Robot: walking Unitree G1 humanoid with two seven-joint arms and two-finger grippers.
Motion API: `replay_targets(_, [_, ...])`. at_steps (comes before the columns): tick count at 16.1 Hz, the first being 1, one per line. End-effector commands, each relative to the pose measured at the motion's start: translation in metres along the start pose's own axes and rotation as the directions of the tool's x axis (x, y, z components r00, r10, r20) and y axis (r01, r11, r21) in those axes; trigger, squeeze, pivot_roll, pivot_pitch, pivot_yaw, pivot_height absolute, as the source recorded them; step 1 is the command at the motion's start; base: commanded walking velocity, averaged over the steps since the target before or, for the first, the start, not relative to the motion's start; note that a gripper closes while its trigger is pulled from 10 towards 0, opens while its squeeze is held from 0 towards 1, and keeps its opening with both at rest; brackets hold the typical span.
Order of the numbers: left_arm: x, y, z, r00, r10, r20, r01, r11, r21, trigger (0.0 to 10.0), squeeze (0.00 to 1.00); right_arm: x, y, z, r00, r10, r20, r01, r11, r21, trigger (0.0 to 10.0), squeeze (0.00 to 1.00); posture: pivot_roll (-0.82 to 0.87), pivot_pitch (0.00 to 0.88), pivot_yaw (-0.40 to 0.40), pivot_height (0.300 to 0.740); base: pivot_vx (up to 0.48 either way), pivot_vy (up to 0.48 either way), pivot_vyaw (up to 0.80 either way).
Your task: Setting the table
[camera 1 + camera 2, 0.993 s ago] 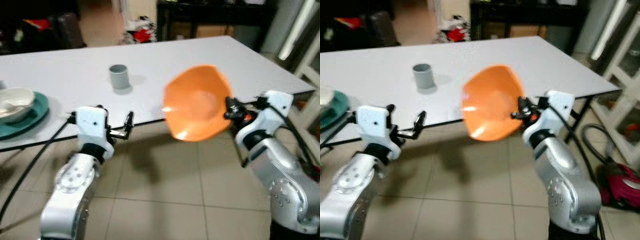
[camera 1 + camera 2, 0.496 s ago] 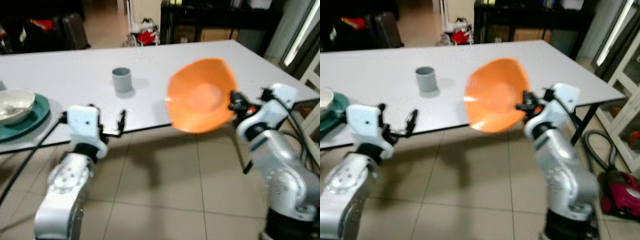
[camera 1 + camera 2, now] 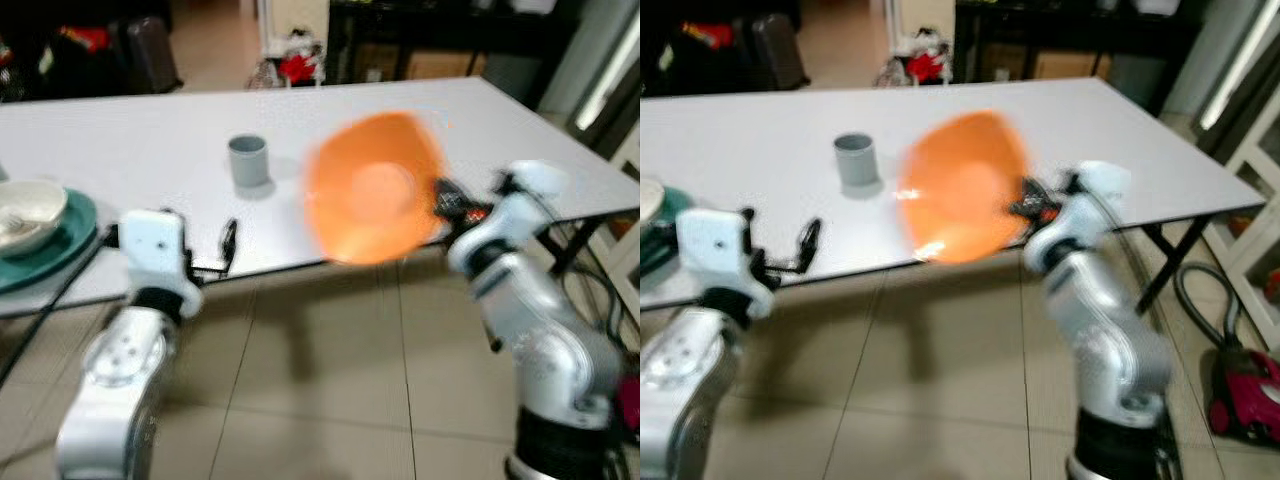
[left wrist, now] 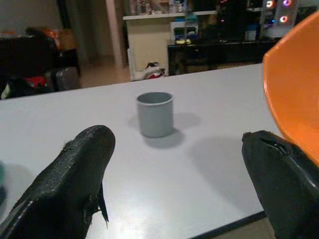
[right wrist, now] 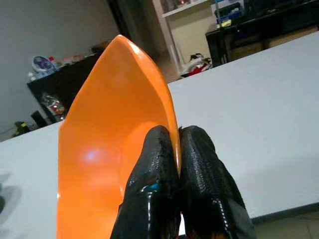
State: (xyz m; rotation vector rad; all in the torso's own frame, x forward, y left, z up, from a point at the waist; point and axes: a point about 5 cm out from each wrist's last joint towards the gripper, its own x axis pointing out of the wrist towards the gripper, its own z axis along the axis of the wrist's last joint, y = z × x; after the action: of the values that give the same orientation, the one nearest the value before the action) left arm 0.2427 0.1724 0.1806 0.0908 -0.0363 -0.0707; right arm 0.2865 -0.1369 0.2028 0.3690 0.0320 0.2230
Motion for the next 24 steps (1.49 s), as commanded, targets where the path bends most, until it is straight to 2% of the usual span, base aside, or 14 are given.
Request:
replay_targets(1, [0.0008,-0.0063,0.0021,1.000,-0.024,0.005,0.024,1.000,-0.012,10.0,0.00,-0.0032,-0.0082,0.0122,0.998,-0.034,0.059,0.034,0.999,-0.011,10.0,0.00,-0.03,0.000,-0.013,0.740,0.307,0.000,0.00])
replay_targets(21, [0.0007,-0.0073,0.0012,0.999,-0.042,-0.007,0.042,0.999,-0.003,10.0,0.00,0.0012,-0.0087,0.0098,0.997,-0.052,0.059,0.051,0.998,0.020,10.0,0.00,-0.03,0.000,-0.003,0.740,0.310,0.000,0.00])
replay_targets(24, [0.0002,-0.0077,0.0009,0.999,-0.048,-0.008,0.048,0.999,0.000,10.0,0.00,0.0042,-0.0106,0.0088,0.997,-0.062,0.035,0.061,0.998,0.027,10.0,0.00,-0.03,0.000,0.000,0.740,0.311,0.000,0.00])
